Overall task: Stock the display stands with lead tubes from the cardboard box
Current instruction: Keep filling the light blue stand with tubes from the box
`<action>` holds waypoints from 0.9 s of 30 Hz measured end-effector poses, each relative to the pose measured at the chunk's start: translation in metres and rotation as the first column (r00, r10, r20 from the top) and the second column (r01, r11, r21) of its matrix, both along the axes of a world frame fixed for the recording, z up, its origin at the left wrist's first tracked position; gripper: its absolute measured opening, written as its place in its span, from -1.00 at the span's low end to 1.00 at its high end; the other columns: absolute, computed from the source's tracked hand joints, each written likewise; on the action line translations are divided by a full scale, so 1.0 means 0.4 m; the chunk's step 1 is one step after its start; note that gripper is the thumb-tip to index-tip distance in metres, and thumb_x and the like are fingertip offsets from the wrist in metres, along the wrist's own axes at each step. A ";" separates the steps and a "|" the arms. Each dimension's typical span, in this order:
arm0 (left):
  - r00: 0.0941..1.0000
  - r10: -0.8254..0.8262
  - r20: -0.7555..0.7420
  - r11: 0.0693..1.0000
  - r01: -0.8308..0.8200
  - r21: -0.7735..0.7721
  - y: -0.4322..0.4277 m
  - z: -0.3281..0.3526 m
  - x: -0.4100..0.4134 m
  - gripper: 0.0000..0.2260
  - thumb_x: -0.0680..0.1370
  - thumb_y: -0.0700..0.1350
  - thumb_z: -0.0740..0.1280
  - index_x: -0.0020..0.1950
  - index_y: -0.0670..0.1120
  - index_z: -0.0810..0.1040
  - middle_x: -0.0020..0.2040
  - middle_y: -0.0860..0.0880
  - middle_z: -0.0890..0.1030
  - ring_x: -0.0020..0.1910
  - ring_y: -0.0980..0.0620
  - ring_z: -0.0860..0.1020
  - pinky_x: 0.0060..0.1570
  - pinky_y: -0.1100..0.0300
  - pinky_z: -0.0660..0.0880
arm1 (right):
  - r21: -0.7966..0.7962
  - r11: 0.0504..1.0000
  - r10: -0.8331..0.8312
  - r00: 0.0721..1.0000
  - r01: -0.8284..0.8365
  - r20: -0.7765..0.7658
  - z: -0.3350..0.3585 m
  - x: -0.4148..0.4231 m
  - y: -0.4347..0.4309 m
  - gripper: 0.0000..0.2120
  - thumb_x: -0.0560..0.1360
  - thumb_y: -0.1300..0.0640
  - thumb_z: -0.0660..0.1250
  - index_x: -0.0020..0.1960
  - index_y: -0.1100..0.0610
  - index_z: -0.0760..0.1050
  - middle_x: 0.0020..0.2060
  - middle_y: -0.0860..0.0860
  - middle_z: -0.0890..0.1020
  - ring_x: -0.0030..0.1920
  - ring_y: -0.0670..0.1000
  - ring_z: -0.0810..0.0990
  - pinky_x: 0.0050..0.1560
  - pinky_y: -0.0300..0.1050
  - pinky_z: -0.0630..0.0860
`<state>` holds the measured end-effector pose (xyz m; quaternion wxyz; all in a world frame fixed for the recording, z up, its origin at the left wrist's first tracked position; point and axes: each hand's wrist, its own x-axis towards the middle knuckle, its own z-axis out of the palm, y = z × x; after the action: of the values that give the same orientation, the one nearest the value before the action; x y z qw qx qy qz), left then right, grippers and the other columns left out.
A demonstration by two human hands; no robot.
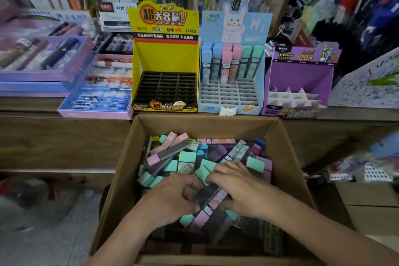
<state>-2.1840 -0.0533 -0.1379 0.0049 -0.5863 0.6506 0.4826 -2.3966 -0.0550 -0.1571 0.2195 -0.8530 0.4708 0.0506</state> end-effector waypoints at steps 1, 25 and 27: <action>1.000 0.000 0.005 1.000 0.000 0.003 -0.001 0.003 -0.001 -0.70 0.44 -0.02 0.53 0.09 0.27 0.59 -0.22 0.17 0.60 -0.17 0.17 0.58 -0.26 0.31 0.41 | -0.004 1.000 0.003 1.000 -0.003 -0.001 0.003 0.002 -0.001 -0.43 0.48 0.06 0.52 0.42 -0.06 0.38 0.24 -0.11 0.38 0.29 -0.02 0.27 0.31 -0.09 0.23; 0.985 -0.106 0.134 0.976 0.129 -0.178 0.015 -0.028 -0.025 -0.83 0.36 0.17 0.52 -0.14 0.23 0.59 -0.16 0.18 0.46 -0.17 0.19 0.45 -0.33 0.28 0.26 | 0.171 0.982 -0.109 0.985 0.085 0.132 0.003 0.008 -0.009 -0.78 0.50 0.06 0.51 0.11 -0.03 0.58 -0.03 -0.18 0.45 0.02 -0.20 0.34 0.02 -0.19 0.33; 0.990 -0.099 0.097 0.973 0.116 -0.199 0.015 -0.036 -0.022 -0.84 0.37 0.19 0.50 -0.16 0.20 0.59 -0.14 0.17 0.45 -0.16 0.18 0.46 -0.30 0.28 0.29 | 0.190 0.976 -0.139 0.974 0.105 0.177 0.006 0.002 -0.011 -0.80 0.47 0.05 0.54 0.05 -0.03 0.61 -0.06 -0.18 0.47 -0.02 -0.20 0.38 -0.01 -0.22 0.36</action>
<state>-2.1930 -0.0471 -0.1524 -0.0010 -0.5680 0.7268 0.3863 -2.3956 -0.0595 -0.1545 0.3420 -0.7999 0.4931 -0.0020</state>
